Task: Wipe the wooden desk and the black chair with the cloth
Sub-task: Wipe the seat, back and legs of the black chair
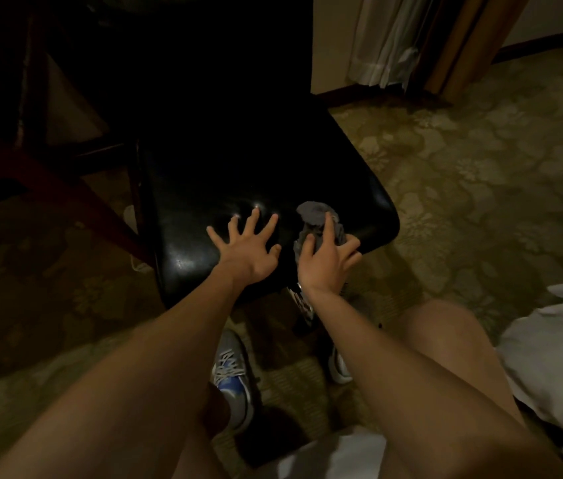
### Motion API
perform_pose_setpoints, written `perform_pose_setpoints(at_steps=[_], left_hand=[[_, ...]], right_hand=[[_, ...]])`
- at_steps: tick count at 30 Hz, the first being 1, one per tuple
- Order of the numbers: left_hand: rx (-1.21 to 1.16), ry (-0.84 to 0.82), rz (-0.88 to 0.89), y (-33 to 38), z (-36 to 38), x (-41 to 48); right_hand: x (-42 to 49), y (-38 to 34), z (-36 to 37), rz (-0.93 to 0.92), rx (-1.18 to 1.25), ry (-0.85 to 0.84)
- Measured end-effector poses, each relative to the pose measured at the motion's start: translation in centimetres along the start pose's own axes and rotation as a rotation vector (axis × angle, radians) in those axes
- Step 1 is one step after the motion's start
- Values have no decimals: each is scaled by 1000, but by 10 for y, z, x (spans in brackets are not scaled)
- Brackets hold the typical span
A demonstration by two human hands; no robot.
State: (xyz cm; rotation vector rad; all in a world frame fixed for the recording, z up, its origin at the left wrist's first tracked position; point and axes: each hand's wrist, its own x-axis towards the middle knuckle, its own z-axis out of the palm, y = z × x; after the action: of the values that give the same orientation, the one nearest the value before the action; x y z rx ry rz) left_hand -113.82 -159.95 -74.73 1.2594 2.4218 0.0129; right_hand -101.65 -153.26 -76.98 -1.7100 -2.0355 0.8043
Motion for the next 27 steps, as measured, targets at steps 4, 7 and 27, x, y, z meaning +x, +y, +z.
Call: perform_pose_setpoints(at_steps=[4, 7, 27], left_hand=[[-111, -18, 101, -10, -15, 5], [-418, 74, 86, -36, -32, 0], [55, -73, 1, -61, -22, -35]], right_hand=[[-38, -16, 15, -71, 32, -66], [-48, -17, 16, -109, 49, -97], [-39, -9, -1, -81, 60, -112]])
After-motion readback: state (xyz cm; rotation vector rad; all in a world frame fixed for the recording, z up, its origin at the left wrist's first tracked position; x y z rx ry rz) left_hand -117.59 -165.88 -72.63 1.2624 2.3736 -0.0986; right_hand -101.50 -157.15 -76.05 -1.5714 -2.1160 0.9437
